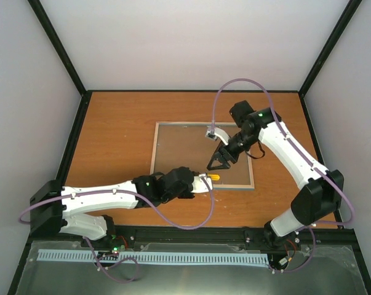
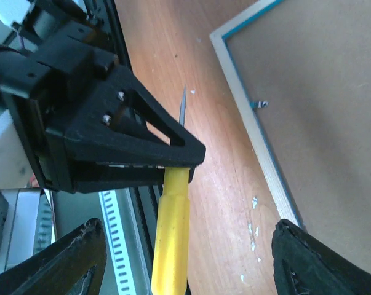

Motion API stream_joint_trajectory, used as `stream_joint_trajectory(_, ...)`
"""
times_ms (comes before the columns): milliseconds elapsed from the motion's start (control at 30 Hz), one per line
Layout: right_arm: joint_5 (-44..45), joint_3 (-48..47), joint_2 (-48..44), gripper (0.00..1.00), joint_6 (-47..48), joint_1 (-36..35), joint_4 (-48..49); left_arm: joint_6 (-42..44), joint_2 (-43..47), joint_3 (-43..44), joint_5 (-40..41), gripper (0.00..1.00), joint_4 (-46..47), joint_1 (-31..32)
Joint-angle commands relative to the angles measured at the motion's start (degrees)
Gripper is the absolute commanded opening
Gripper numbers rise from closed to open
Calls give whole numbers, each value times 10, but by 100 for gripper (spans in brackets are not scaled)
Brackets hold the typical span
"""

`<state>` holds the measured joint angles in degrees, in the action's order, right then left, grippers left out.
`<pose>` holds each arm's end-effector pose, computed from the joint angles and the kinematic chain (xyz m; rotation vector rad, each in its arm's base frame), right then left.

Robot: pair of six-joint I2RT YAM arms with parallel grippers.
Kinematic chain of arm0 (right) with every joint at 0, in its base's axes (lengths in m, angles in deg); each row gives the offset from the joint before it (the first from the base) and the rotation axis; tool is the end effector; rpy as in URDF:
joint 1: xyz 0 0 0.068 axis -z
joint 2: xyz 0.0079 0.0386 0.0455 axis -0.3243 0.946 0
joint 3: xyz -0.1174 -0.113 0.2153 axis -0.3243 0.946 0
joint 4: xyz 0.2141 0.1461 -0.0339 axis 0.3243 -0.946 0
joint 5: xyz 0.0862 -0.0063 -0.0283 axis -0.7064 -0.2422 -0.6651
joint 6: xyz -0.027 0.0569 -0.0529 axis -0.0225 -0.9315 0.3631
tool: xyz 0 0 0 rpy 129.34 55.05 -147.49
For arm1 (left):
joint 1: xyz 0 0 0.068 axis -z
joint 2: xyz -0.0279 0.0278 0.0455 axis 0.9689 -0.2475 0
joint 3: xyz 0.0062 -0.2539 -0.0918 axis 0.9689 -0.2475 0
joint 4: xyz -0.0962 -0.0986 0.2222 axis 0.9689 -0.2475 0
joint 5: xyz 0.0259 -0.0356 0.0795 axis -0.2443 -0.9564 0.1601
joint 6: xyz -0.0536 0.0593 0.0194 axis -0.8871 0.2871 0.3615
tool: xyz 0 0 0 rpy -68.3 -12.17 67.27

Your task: Take the photo out of the frame

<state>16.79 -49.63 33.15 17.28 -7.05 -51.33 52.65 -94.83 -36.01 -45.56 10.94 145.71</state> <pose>0.2284 0.1667 0.2884 -1.4281 2.3725 1.1088 0.1299 -0.2760 0.2215 1.5317 1.5669 0.0579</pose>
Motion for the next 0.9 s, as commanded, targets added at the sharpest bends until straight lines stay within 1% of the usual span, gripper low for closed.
stream_joint_trajectory(0,-34,3,-19,72,-57,4,54,-136,24,14,-69,1,26,-21)
stream_joint_trajectory(100,-30,21,-18,72,-72,4,82,-175,31,15,-80,1,31,-30)
stream_joint_trajectory(233,-41,25,-8,72,-68,4,78,-208,27,24,-87,1,31,-40)
stream_joint_trajectory(467,-46,34,-4,69,-79,2,86,-224,23,30,-78,1,31,-44)
stream_joint_trajectory(567,-37,40,-1,65,-88,1,94,-229,20,34,-78,1,31,-46)
stream_joint_trajectory(667,-25,43,1,61,-91,-3,99,-233,19,37,-75,1,51,-46)
stream_joint_trajectory(767,-17,43,0,54,-95,-8,104,-235,20,40,-74,1,54,-47)
stream_joint_trajectory(867,-15,45,0,50,-97,-9,105,-237,15,45,-70,1,53,-48)
